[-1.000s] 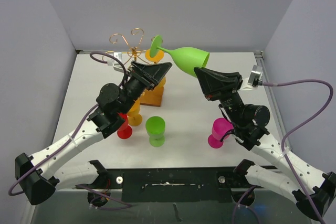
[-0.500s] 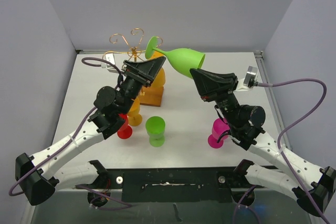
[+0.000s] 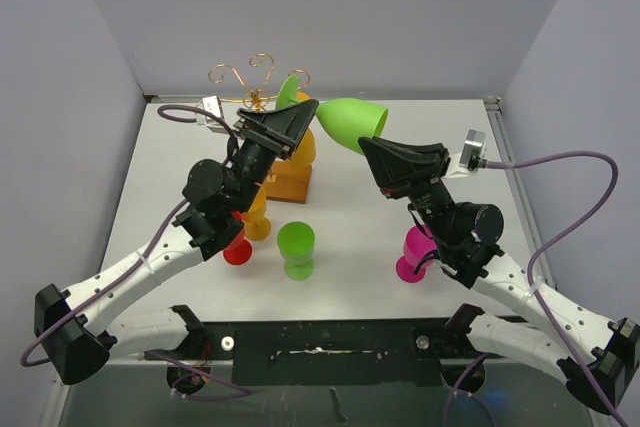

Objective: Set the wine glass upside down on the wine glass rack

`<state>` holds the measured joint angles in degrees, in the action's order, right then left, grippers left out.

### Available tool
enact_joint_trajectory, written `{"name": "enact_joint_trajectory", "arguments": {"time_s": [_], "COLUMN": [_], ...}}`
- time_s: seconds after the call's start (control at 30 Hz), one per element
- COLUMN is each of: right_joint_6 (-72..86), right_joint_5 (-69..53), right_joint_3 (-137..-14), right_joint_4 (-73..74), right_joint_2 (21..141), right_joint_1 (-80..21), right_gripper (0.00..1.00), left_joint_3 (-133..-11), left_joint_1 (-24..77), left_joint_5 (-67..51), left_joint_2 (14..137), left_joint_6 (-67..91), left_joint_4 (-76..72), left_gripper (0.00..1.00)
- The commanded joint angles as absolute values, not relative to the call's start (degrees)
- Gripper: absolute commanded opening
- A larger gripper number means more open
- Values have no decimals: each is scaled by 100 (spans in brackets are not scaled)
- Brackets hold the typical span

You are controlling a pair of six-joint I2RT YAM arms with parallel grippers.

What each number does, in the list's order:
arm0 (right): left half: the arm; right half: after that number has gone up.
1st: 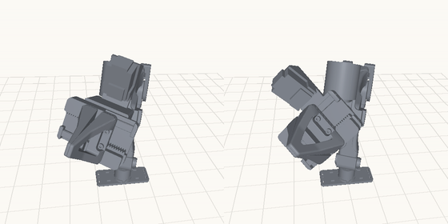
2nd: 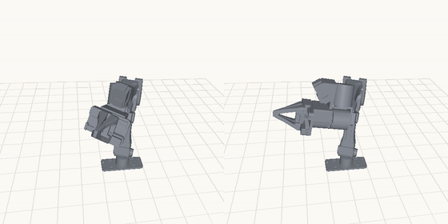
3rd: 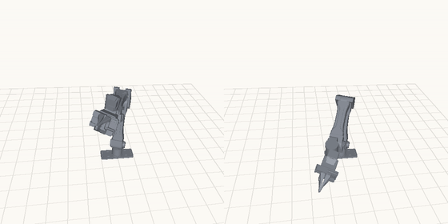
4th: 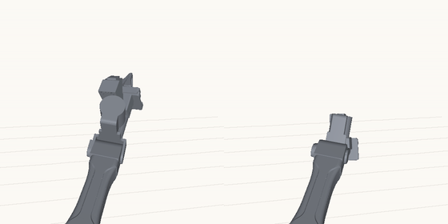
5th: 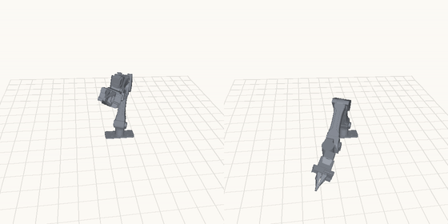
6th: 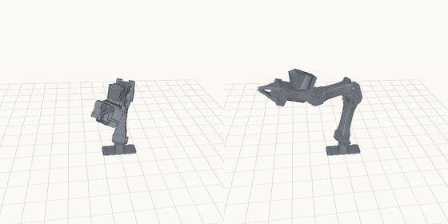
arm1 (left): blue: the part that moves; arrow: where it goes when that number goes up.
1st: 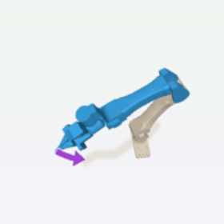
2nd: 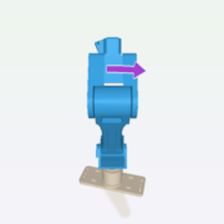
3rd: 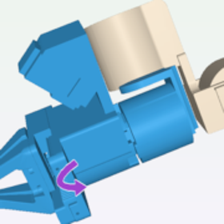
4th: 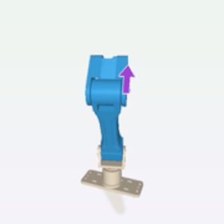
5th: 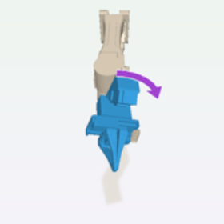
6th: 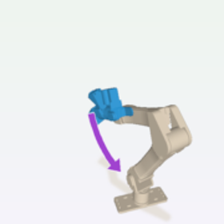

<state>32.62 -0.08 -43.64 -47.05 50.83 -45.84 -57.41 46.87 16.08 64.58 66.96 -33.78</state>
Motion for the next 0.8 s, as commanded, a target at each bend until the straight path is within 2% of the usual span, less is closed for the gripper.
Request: {"name": "enact_joint_trajectory", "arguments": {"time_s": [0.0, 0.33, 0.77], "right_joint_6": [3328, 3457, 3479], "right_joint_5": [-189, -354, -446], "right_joint_3": [-4368, -4207, -4219], "right_joint_4": [-5136, -5221, -5013], "right_joint_2": [5044, 4867, 4778], "right_joint_1": [-4641, -4640, -4641], "right_gripper": [0, 0, 4], "left_joint_3": [-6175, -6295, -6450], "left_joint_1": [4737, 4763, 4764], "left_joint_5": [1597, 1687, 1885], "left_joint_2": [6568, 6721, 6870], "left_joint_6": [6718, 6503, 6478], "left_joint_4": [-3791, -4051, -4034], "left_gripper": [48, 32, 21]}}
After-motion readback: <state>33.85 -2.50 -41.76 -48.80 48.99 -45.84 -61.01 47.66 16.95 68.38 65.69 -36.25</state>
